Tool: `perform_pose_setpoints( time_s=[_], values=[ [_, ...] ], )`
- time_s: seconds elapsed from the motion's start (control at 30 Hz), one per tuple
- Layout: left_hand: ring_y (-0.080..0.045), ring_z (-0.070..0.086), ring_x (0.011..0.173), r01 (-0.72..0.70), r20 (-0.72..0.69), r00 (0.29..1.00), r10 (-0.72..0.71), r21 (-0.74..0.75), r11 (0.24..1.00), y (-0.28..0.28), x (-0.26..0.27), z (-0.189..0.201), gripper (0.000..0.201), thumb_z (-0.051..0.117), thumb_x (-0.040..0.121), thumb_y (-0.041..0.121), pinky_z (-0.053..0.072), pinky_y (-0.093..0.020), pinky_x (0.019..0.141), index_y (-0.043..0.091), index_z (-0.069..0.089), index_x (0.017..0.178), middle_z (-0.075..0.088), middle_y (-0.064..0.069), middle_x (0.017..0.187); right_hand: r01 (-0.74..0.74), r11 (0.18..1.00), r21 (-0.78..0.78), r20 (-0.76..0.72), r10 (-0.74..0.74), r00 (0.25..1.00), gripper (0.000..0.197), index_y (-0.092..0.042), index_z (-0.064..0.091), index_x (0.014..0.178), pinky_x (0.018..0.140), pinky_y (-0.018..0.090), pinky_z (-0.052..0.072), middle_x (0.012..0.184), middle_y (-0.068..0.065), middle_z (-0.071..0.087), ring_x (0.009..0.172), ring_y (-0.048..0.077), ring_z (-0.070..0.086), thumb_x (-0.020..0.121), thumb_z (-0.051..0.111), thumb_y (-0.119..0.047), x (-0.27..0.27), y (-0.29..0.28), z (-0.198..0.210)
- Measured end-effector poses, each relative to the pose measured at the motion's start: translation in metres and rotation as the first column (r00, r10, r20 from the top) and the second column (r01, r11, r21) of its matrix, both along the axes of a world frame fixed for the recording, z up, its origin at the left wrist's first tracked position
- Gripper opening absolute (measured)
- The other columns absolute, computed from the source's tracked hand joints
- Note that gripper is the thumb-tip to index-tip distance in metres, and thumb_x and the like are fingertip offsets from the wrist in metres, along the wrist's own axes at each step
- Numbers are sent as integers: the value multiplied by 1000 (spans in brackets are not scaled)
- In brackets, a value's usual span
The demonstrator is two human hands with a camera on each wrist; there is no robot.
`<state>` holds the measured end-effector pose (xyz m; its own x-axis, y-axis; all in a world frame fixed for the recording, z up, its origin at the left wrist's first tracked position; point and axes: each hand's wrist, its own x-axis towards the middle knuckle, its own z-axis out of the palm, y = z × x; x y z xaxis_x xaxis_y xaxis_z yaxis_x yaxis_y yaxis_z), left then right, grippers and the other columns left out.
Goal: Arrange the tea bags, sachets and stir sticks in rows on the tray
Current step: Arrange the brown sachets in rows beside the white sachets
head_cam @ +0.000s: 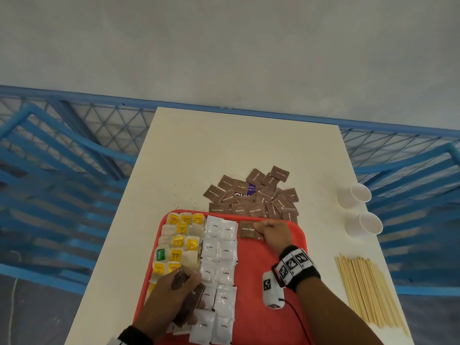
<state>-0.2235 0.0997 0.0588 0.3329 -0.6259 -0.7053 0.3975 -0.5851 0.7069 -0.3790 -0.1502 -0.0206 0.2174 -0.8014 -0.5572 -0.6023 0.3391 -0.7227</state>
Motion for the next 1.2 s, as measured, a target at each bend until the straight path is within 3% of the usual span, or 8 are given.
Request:
perform_pose_setpoints(
  time_s=[0.13, 0.47, 0.63, 0.77, 0.87, 1.0, 1.1, 1.2],
  values=[
    [-43, 73, 77, -11, -2, 1000, 11, 6, 1000, 7, 6, -2, 37, 69, 88, 25, 60, -49, 60, -7, 57, 103, 70, -31, 89, 31, 987, -155, -157, -56, 986, 20, -12, 68, 81, 71, 27, 47, 78, -2, 69, 76, 14, 63, 81, 78, -30, 5, 6, -2],
    [-45, 72, 78, -53, -83, 995, 52, -2, 999, 4, 6, 4, 37, 69, 86, 26, 58, -45, 56, -4, 60, 106, 68, -34, 96, -80, 982, -170, -285, 29, 958, 34, -15, 55, 98, 73, 27, 40, 94, 0, 63, 84, 18, 55, 81, 77, -35, 18, 24, 0],
    [-43, 69, 76, -175, -276, 949, 154, -50, 983, 1, 6, 14, 43, 60, 88, 41, 54, -38, 51, -1, 60, 99, 69, -27, 90, -67, 981, -183, -262, 17, 965, 42, -16, 58, 103, 79, 31, 44, 100, 0, 64, 96, 21, 59, 78, 76, -45, 10, 24, 0],
    [-40, 68, 78, -255, -504, 848, 162, -121, 959, -5, 8, 27, 49, 50, 91, 52, 55, -38, 52, 7, 68, 92, 66, -31, 102, -75, 964, -253, -113, 47, 992, 22, -17, 63, 92, 67, 23, 42, 82, -7, 65, 80, 13, 61, 85, 72, -36, -7, 41, 46],
    [-40, 67, 78, -270, -625, 775, 95, -192, 943, -14, 5, 37, 51, 45, 95, 50, 56, -39, 53, 6, 70, 99, 63, -29, 104, -173, 926, -336, 26, 193, 981, 9, -23, 67, 83, 58, 13, 41, 73, -10, 66, 65, 0, 57, 85, 74, -27, -18, 73, 99],
    [-41, 67, 80, -168, -530, 848, -8, -282, 944, -26, -8, 47, 38, 51, 96, 37, 57, -40, 54, 8, 68, 115, 64, -25, 100, -279, 905, -321, 116, 329, 937, 14, -24, 67, 85, 58, 12, 44, 72, -7, 66, 62, -2, 55, 80, 78, -30, -15, 120, 146],
    [-37, 65, 73, -79, -391, 918, -57, -323, 943, -30, -20, 50, 31, 59, 93, 29, 59, -41, 56, 9, 62, 116, 61, -26, 99, -288, 931, -225, 101, 316, 943, 27, -25, 65, 83, 58, 18, 46, 75, 1, 68, 60, 2, 56, 70, 84, -38, -15, 139, 144],
    [-37, 66, 74, -2, -268, 959, -91, -327, 945, -27, -31, 49, 34, 59, 94, 31, 59, -40, 57, 4, 53, 114, 65, -25, 96, -261, 942, -212, 106, 288, 952, 19, -20, 69, 75, 55, 16, 43, 67, 0, 69, 54, 1, 56, 69, 86, -26, -19, 146, 139]
  ],
)
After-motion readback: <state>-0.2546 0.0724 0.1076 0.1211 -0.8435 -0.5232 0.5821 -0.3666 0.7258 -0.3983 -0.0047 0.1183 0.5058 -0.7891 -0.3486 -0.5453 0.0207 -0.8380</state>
